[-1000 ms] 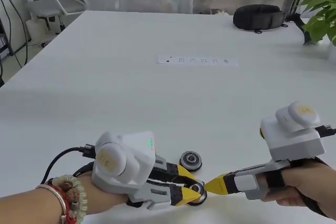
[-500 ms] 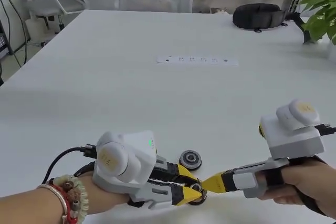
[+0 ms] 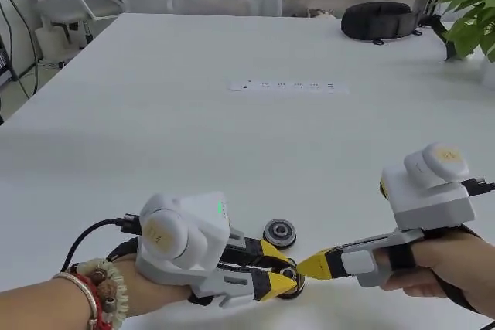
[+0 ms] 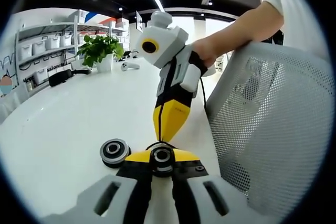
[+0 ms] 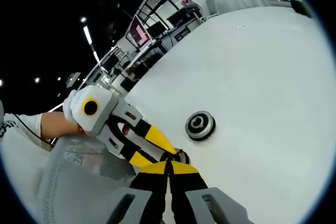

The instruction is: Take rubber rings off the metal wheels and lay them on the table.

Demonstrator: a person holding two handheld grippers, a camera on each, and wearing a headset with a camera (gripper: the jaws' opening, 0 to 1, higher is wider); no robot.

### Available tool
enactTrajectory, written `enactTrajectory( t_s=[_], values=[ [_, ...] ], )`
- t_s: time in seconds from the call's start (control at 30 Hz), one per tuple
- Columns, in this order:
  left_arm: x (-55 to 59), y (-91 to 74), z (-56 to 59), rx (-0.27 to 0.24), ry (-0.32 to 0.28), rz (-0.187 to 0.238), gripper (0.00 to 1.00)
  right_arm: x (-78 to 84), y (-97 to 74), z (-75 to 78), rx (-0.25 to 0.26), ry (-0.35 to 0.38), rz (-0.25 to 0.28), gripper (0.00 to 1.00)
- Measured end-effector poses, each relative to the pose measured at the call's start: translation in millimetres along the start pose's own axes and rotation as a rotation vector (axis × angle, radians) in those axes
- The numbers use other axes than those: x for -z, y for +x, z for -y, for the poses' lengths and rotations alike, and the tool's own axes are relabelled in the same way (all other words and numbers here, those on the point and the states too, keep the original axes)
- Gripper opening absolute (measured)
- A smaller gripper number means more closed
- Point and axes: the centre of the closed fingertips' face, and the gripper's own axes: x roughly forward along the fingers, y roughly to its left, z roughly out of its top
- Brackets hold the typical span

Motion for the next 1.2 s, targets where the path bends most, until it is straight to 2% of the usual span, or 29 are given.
enactTrajectory(
  t_s=[0.13,0.33,0.5,0.57,0.6,0.63,0.67,0.83,0.87,0.97,1.03,1.2],
  values=[
    [0.1,-1.0,-1.3,0.001,0.001,-0.008,0.07,-3.1,-4.7,5.7,0.019,0.025,0.029,0.00],
    [-0.5,-1.1,-0.8,0.000,0.010,-0.012,0.07,-3.8,-4.5,3.5,0.012,0.035,0.030,0.00],
    [-0.5,-1.4,-0.4,0.001,0.019,-0.012,0.07,-5.4,-1.7,-7.6,-0.025,0.015,0.026,0.00],
    [-0.5,-1.7,0.0,0.004,0.023,-0.012,0.07,-8.8,-2.2,-10.5,-0.044,0.017,0.041,0.00],
    [-0.5,-1.9,0.4,0.006,0.025,-0.011,0.07,-14.2,-3.4,-13.8,-0.066,0.035,0.065,0.00],
    [-0.4,-1.9,0.3,0.006,0.025,-0.011,0.07,-17.2,-4.2,-13.0,-0.063,0.037,0.081,0.00],
    [-0.8,-1.9,-0.2,0.004,0.024,-0.009,0.07,-15.6,-5.5,-11.1,-0.064,0.039,0.069,0.00],
    [-0.5,-2.4,-0.3,0.001,0.015,-0.006,0.07,-13.6,-4.8,-0.8,-0.022,0.035,0.065,0.00],
    [-0.5,-2.5,-0.1,0.000,0.013,-0.006,0.07,-10.6,-4.6,4.6,0.002,0.035,0.050,0.00],
    [-0.4,-2.6,0.0,0.000,0.010,-0.013,0.07,-3.2,-3.1,12.3,0.025,0.025,0.017,0.00],
    [-0.1,-2.7,0.1,0.000,0.005,-0.024,0.07,2.0,-2.1,16.4,0.056,-0.005,-0.011,0.00],
    [0.5,-3.9,2.7,0.014,0.009,-0.058,0.10,-0.2,-4.3,15.1,0.051,-0.010,-0.003,0.00]
  ],
)
